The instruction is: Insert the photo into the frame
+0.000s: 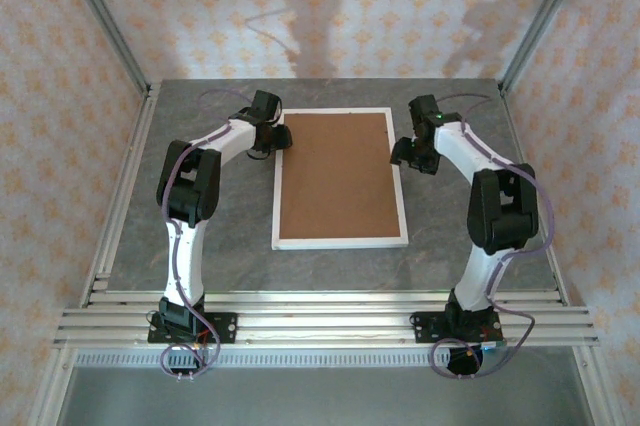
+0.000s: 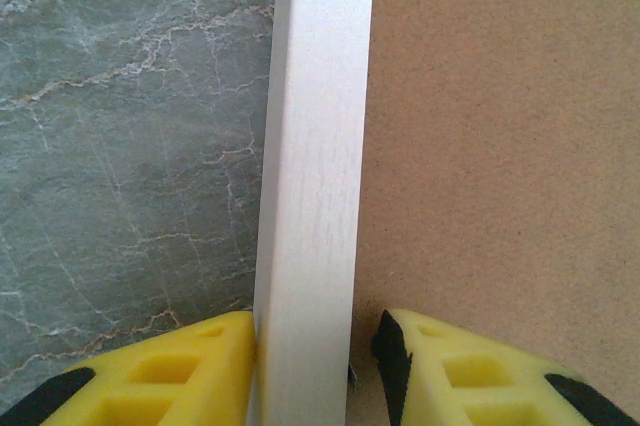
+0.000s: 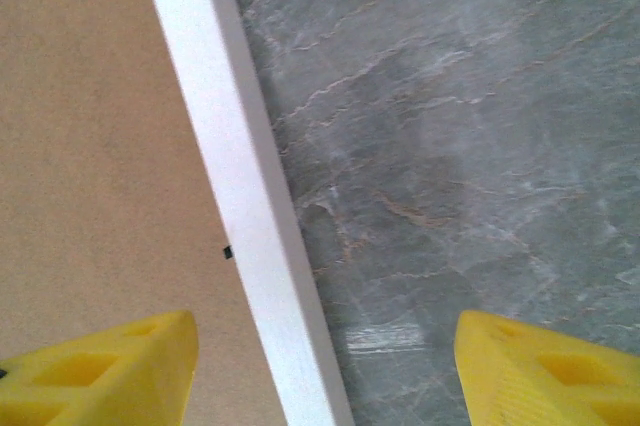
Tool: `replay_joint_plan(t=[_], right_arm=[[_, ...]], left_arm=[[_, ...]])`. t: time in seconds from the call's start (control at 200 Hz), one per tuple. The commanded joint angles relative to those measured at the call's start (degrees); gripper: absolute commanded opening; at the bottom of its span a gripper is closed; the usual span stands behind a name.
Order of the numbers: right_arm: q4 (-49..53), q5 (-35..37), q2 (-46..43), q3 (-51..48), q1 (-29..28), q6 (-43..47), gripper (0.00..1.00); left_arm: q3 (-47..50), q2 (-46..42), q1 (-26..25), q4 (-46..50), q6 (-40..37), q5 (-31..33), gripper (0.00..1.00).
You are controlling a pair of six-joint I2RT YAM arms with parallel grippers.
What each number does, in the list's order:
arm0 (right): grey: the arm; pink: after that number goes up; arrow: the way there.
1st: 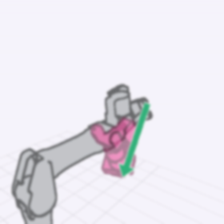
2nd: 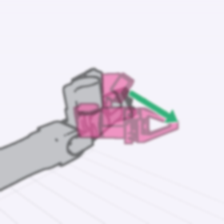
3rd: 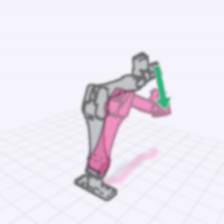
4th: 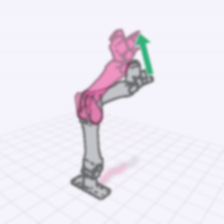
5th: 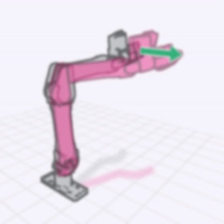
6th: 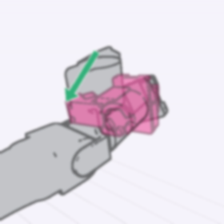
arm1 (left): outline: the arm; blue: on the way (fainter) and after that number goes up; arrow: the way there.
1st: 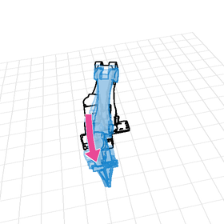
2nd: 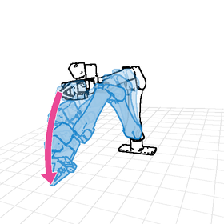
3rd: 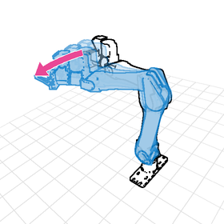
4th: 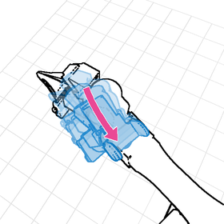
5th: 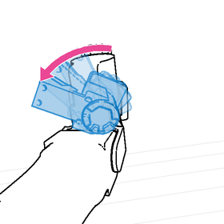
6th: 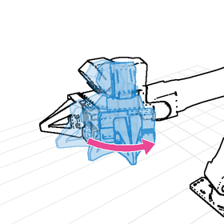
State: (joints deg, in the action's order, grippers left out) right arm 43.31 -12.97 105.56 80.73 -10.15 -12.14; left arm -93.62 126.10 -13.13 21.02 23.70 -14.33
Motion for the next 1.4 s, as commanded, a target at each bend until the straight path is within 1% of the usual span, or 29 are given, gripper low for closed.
replay_joint_plan(t=[0.0, 0.541, 0.626, 0.811, 1.026, 1.151, 1.391], right_arm=[[1.43, 1.82, -0.04, -1.66, 0.13, 0.71, 0.69], [-2.88, -1.09, 7.98, -2.44, 0.14, 0.56, 0.69], [-2.97, -0.46, 7.69, -2.21, 0.13, 0.60, 0.69], [-2.12, 3.59, 4.48, -0.69, 0.13, 1.23, 0.69], [-1.57, 4.18, 4.80, 0.05, 0.13, 1.31, 0.69], [-2.32, 2.69, 5.53, -0.57, 0.13, 1.09, 0.69], [-1.68, 4.28, 3.00, 0.41, 0.18, 1.42, 0.70]], left_arm=[[1.87, -0.23, -0.99, 4.48, -0.76, -0.62, 0.40], [1.95, -0.33, -0.99, 4.24, -0.23, -1.03, 0.40], [1.99, -0.32, -1.03, 4.25, -0.26, -1.05, 0.40], [1.95, -0.41, -1.02, 4.41, -0.41, -0.88, 0.40], [2.14, -0.50, -0.95, 4.22, -0.26, -1.08, 0.40], [2.14, -0.55, -1.04, 4.28, -0.41, -1.05, 0.40], [2.05, -0.51, -0.99, 4.50, -0.50, -0.93, 0.40]])
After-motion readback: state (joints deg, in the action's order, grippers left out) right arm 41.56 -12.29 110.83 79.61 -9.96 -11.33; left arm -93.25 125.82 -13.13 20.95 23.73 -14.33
